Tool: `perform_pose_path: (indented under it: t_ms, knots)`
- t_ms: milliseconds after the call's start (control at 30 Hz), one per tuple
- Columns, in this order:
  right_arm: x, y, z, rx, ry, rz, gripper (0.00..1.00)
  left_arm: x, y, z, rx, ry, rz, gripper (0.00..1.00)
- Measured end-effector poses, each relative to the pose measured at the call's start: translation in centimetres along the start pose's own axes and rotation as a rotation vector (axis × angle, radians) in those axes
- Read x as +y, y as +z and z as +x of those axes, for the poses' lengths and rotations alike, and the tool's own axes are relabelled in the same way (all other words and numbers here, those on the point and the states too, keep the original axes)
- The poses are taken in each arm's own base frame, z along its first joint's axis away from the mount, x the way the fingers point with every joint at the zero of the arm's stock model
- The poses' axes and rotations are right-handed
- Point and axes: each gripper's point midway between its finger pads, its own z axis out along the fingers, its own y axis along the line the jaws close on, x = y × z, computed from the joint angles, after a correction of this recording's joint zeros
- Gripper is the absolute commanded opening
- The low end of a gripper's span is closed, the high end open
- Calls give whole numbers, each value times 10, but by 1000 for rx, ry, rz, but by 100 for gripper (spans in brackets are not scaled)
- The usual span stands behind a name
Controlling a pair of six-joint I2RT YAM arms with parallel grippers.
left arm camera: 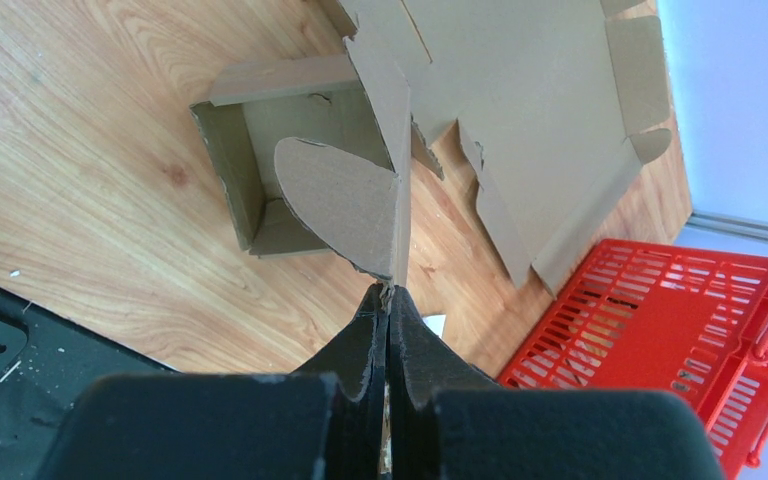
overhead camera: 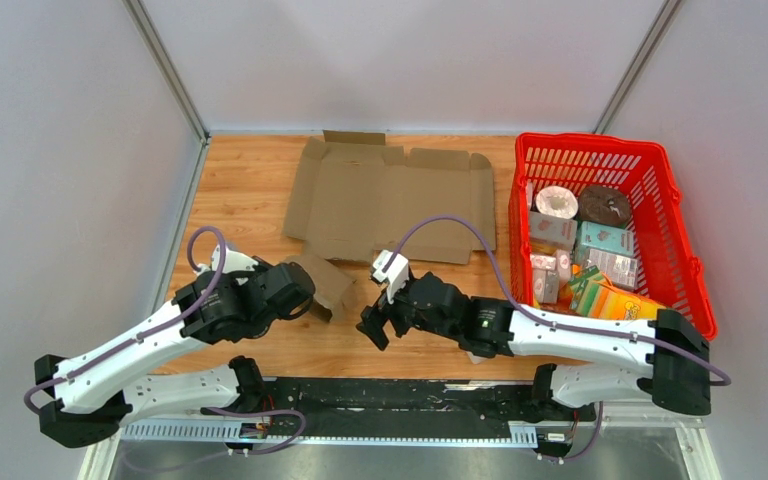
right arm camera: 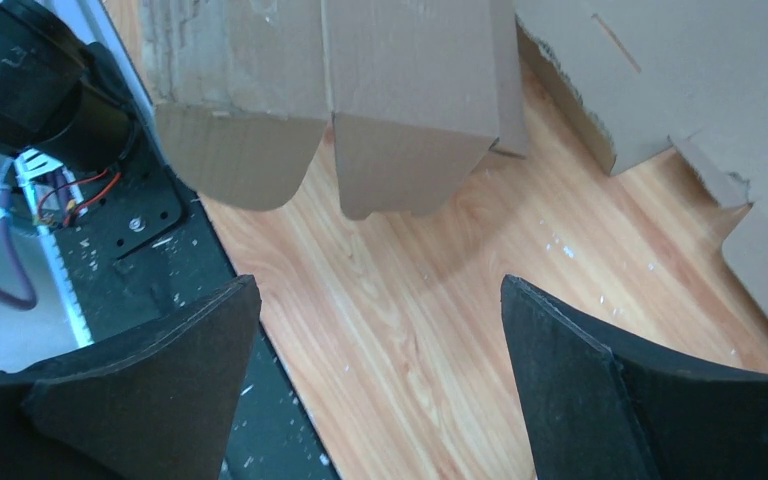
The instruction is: Fold the paper box
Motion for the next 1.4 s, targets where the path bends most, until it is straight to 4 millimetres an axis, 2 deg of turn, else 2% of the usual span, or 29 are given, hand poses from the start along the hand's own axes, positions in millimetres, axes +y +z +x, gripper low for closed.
perform_pose_path:
  t_ms: [367, 467, 500, 633, 767, 800, 833, 867, 900, 933, 1000, 1033, 1100, 1200, 1400]
  knots:
    - [0, 40, 8, -35, -184, 57, 91, 8, -8, -11, 25, -59, 32, 0]
    - [5, 50, 16, -33, -250, 98, 86, 9, -10, -14, 27, -71, 38, 0]
    - [6, 54, 18, -29, -274, 122, 81, 9, -10, -14, 27, -73, 38, 0]
    - [4, 69, 9, -66, -340, 256, 68, 9, -10, -13, 33, -74, 34, 3]
    - [-5, 67, -4, -122, -356, 382, 47, 9, -10, -14, 30, -79, 34, 14]
    - [-7, 66, -7, -134, -354, 403, 38, 9, -10, -14, 29, -81, 34, 17]
    - [-9, 64, -10, -148, -350, 424, 33, 9, -10, -15, 27, -83, 35, 26]
    - [-11, 63, -13, -161, -345, 447, 29, 9, -9, -15, 25, -83, 35, 31]
    - [-13, 62, -16, -170, -343, 463, 21, 10, -9, -15, 25, -82, 34, 36]
    - [-15, 61, -18, -178, -338, 473, 17, 10, -9, -15, 26, -80, 34, 47]
    - [-16, 60, -20, -188, -331, 486, 7, 11, -9, -16, 22, -82, 34, 62]
    - [-17, 59, -21, -188, -328, 490, 5, 11, -9, -16, 20, -84, 36, 77]
    - [-19, 60, -20, -184, -321, 488, 0, 10, -9, -18, 11, -85, 40, 78]
    - [-23, 62, -16, -162, -307, 471, 0, 3, -12, -22, 2, -88, 84, 78]
    - [-39, 54, -19, -144, -234, 422, 0, -19, -29, -34, -3, 53, 322, 77]
